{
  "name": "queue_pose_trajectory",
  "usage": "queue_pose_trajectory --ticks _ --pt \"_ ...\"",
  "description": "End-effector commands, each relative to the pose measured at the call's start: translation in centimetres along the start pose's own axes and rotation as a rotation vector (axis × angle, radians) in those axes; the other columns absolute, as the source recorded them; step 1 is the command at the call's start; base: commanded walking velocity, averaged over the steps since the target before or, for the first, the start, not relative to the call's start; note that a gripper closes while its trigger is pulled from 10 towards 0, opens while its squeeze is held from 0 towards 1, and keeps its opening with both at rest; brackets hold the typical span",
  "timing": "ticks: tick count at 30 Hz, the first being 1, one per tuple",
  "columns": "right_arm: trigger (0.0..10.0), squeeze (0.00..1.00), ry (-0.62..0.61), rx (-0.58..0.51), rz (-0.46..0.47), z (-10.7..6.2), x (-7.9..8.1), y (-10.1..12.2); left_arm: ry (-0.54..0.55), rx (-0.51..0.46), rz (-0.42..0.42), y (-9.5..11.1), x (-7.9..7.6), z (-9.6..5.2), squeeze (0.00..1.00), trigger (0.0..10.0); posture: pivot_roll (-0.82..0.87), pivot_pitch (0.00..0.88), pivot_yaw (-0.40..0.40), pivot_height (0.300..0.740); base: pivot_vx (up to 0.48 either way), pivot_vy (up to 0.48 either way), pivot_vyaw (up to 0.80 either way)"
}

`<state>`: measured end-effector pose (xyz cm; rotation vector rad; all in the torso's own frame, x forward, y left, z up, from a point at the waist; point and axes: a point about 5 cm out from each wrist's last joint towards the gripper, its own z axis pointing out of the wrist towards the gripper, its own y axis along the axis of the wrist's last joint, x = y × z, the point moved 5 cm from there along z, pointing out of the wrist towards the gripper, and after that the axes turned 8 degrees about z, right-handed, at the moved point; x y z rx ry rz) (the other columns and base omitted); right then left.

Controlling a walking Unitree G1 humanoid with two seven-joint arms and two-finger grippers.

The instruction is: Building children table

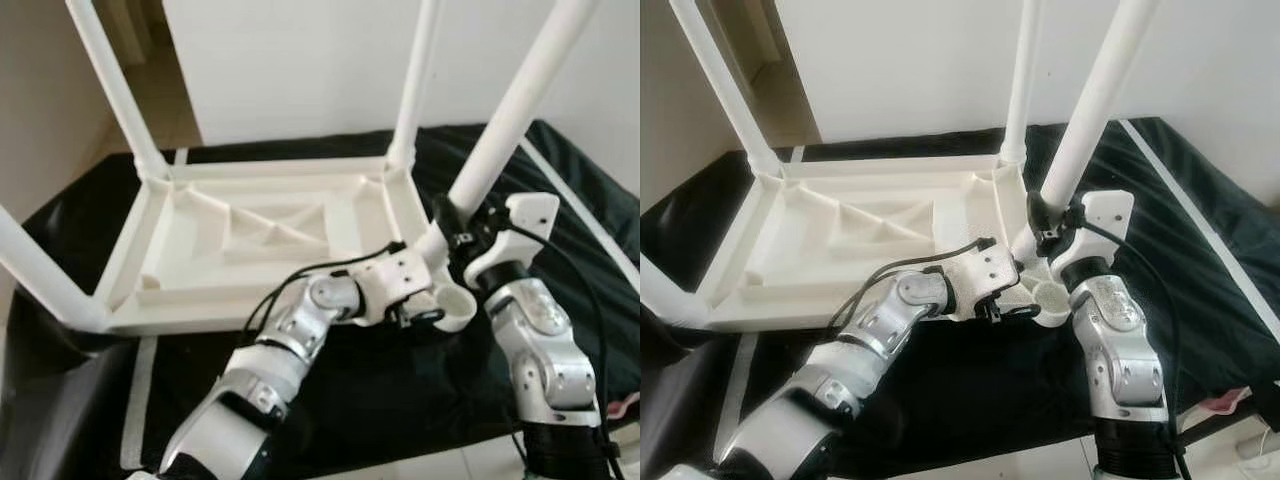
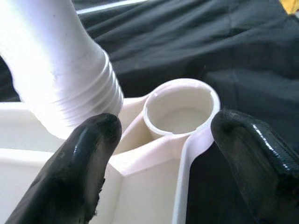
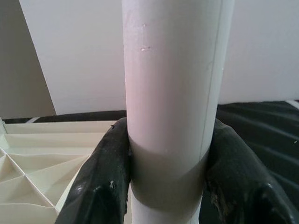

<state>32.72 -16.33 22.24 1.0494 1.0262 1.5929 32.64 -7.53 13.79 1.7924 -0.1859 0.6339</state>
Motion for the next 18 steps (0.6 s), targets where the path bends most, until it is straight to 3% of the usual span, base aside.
queue_pose_trajectory --ticks 1,3,12,18 --pt "10.0 0.0 -0.006 0.0 -0.006 -0.4 0.2 0.1 0.289 0.044 0.011 -0.8 2.7 -1.0 0.0 10.0 -0.11 0.022 -0.011 0.74 0.0 0.0 0.0" --pt "10.0 0.0 -0.072 -0.022 -0.016 -1.6 -0.1 0.5 0.221 0.047 0.05 -1.3 1.6 -2.0 0.0 10.0 -0.1 0.023 -0.013 0.74 0.0 0.0 0.0" --pt "10.0 0.0 -0.141 -0.033 -0.024 -2.7 -1.1 1.1 0.218 0.067 0.061 -1.9 1.2 -2.4 0.0 10.0 -0.1 0.025 -0.012 0.74 0.0 0.0 0.0" --pt "10.0 0.0 -0.145 -0.007 -0.045 -4.2 -0.7 0.9 0.157 0.023 -0.004 -1.5 -0.1 -3.1 0.0 10.0 -0.12 0.026 -0.002 0.74 0.0 0.0 0.0"
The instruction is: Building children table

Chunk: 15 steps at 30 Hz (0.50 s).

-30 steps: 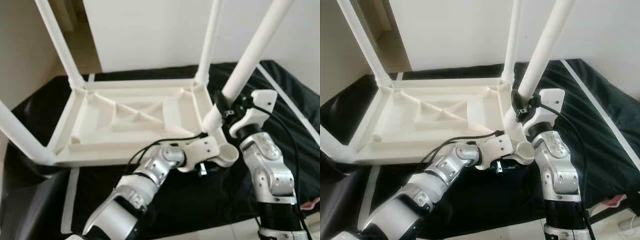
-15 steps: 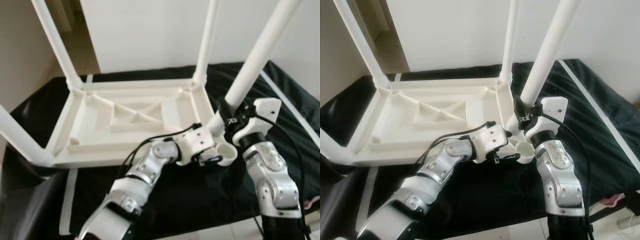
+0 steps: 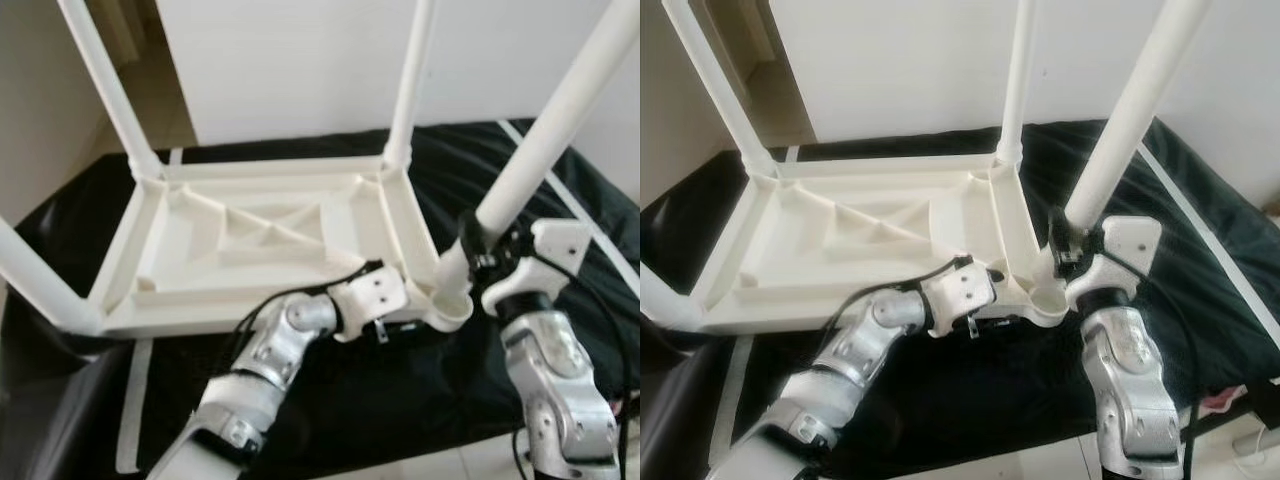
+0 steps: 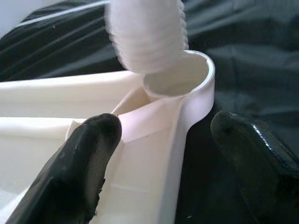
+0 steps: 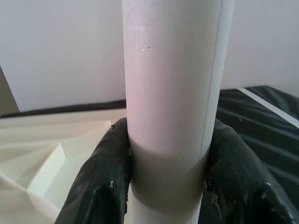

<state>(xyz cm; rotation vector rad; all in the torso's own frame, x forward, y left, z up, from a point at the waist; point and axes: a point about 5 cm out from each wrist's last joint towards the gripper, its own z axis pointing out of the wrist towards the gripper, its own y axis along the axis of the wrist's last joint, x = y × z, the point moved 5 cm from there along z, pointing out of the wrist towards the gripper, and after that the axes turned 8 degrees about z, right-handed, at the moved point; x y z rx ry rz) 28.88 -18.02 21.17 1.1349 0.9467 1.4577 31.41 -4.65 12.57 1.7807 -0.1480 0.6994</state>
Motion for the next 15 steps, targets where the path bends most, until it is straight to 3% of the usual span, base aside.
queue_pose_trajectory --ticks 1,9,15 --pt "10.0 0.0 0.01 -0.005 -0.016 -0.5 0.4 0.3 0.066 -0.012 -0.039 0.1 0.6 -0.7 0.0 10.0 -0.12 0.027 0.0 0.74 0.0 0.0 0.0" --pt "10.0 0.0 0.007 0.068 -0.026 -1.7 0.1 -1.9 -0.022 -0.073 -0.087 0.9 -0.7 -2.2 0.0 10.0 -0.12 0.03 0.005 0.74 0.0 0.0 0.0" --pt "10.0 0.0 0.02 0.098 -0.027 -1.7 0.1 -3.2 -0.023 -0.078 -0.093 1.3 -0.7 -2.2 0.0 10.0 -0.12 0.027 0.008 0.74 0.0 0.0 0.0"
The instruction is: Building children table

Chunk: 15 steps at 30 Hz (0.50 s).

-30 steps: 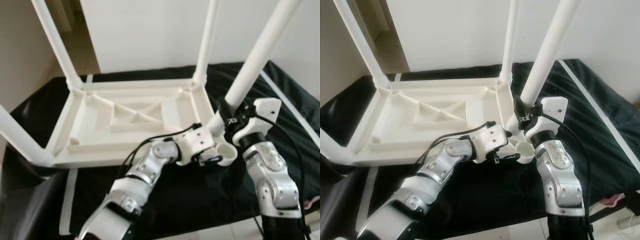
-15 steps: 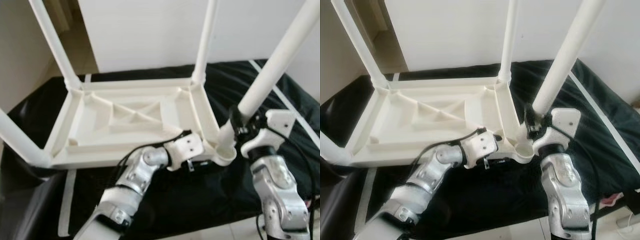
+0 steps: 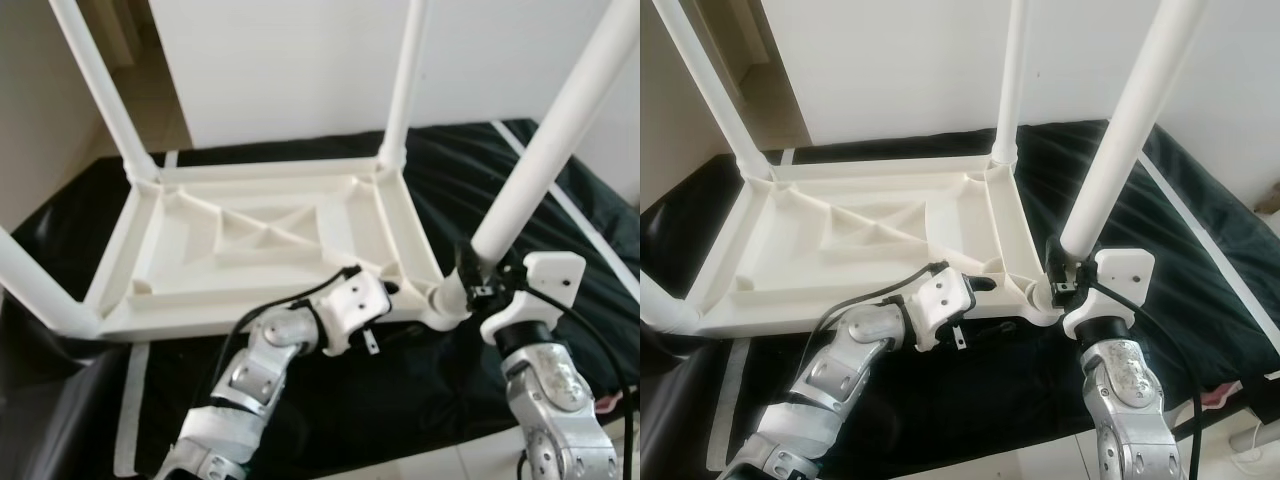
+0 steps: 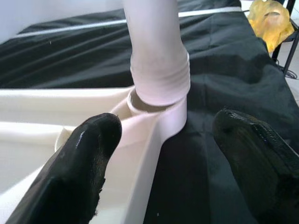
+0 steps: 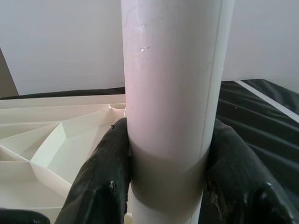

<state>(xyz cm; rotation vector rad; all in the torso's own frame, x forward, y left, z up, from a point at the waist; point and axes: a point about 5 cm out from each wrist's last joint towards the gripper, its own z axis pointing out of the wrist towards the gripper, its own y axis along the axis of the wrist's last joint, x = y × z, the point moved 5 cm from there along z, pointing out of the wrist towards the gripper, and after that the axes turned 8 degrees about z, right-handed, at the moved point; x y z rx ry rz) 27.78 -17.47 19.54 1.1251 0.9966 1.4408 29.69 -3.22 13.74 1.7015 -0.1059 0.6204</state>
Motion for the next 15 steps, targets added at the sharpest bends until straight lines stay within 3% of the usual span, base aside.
queue_pose_trajectory --ticks 1,15 --pt "10.0 0.0 0.0 0.07 0.001 -0.1 -0.2 -1.8 -0.016 0.004 -0.012 0.0 -0.3 -0.1 0.0 10.0 -0.12 0.027 0.008 0.74 0.0 0.0 0.0" --pt "10.0 0.0 0.044 0.113 0.032 1.0 0.0 -3.4 -0.006 0.005 -0.016 0.5 -0.2 -0.2 0.0 10.0 -0.1 0.029 -0.001 0.74 0.0 0.0 0.0"
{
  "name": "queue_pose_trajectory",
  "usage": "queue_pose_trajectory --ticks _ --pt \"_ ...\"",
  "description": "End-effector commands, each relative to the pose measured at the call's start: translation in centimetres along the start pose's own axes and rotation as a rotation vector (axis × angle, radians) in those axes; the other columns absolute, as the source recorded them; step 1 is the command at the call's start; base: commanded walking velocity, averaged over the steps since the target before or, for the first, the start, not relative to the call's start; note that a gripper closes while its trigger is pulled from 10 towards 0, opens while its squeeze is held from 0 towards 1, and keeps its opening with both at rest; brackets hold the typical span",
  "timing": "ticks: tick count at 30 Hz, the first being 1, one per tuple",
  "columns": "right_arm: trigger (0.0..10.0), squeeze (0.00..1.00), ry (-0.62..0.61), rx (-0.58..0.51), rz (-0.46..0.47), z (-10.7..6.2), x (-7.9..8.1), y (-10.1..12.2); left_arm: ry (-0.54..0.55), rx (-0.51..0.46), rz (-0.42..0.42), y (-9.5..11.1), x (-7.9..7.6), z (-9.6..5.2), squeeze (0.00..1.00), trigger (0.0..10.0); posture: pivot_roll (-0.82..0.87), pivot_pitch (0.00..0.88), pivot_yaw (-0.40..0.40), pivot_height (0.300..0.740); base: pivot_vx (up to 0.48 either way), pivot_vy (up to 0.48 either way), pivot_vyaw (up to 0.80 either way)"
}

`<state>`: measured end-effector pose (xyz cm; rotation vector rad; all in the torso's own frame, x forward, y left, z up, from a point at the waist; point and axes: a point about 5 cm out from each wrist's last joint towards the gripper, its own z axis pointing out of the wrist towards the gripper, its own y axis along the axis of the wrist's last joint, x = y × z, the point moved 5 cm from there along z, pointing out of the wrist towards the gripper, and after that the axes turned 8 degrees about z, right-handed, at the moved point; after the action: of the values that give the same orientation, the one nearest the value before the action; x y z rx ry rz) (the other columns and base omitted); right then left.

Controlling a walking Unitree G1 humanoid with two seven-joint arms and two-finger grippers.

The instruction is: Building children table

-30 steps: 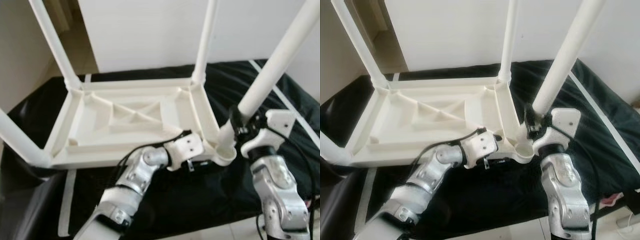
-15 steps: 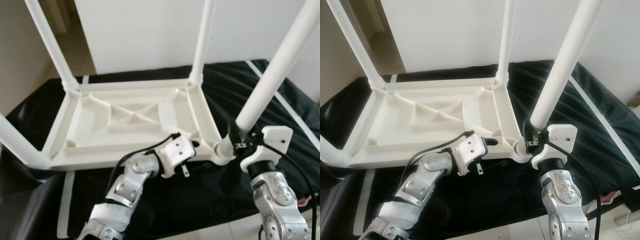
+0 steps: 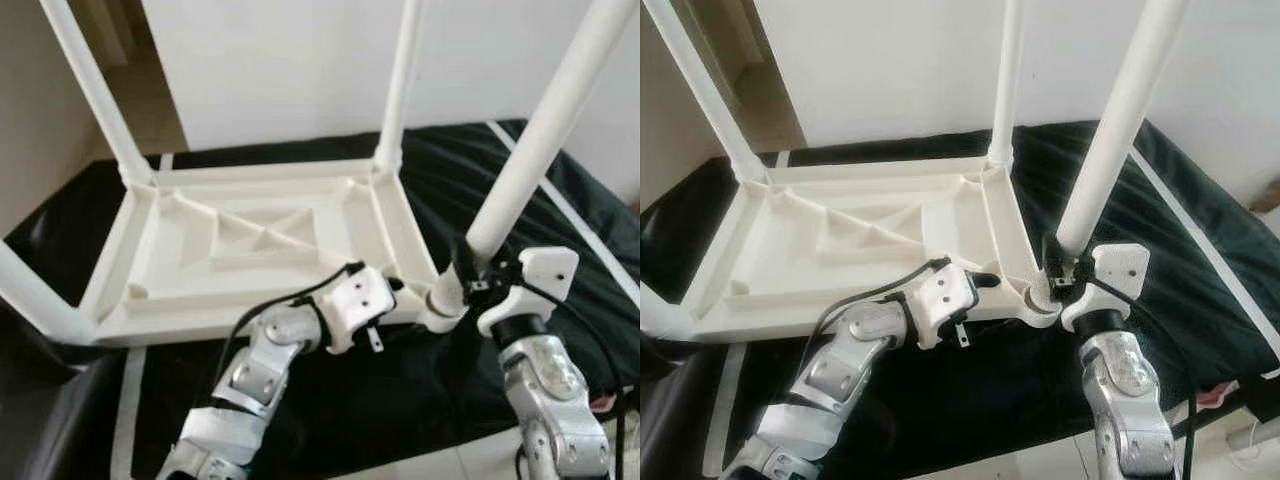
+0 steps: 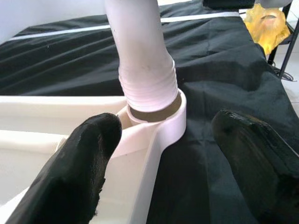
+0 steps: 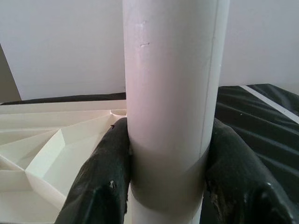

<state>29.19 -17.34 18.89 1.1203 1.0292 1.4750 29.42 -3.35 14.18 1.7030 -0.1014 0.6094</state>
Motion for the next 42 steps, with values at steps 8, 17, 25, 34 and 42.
queue_pose_trajectory --ticks 8,17,25,34,42 --pt "10.0 0.0 0.147 0.136 -0.009 -1.9 2.5 -3.6 0.012 0.012 -0.013 0.1 0.2 -0.4 0.0 10.0 -0.1 0.038 -0.006 0.74 0.0 0.0 0.0" --pt "10.0 0.0 0.158 0.15 -0.03 -2.8 1.9 -3.9 0.011 0.015 -0.014 0.2 0.2 -0.4 0.0 10.0 -0.11 0.045 0.002 0.74 0.0 0.0 0.0" --pt "10.0 0.0 0.079 0.142 0.009 -2.3 0.2 -3.9 0.012 0.015 -0.016 0.3 0.3 -0.4 0.0 10.0 -0.11 0.048 0.001 0.74 0.0 0.0 0.0" --pt "10.0 0.0 0.001 0.122 0.085 -1.4 -1.0 -3.7 0.018 0.012 -0.014 0.5 0.4 -0.3 0.0 10.0 -0.11 0.046 -0.002 0.74 0.0 0.0 0.0" --pt "10.0 0.0 0.029 0.136 0.01 -2.1 -1.1 -4.1 0.021 0.015 -0.014 0.5 0.5 -0.4 0.0 10.0 -0.11 0.046 0.0 0.74 0.0 0.0 0.0"
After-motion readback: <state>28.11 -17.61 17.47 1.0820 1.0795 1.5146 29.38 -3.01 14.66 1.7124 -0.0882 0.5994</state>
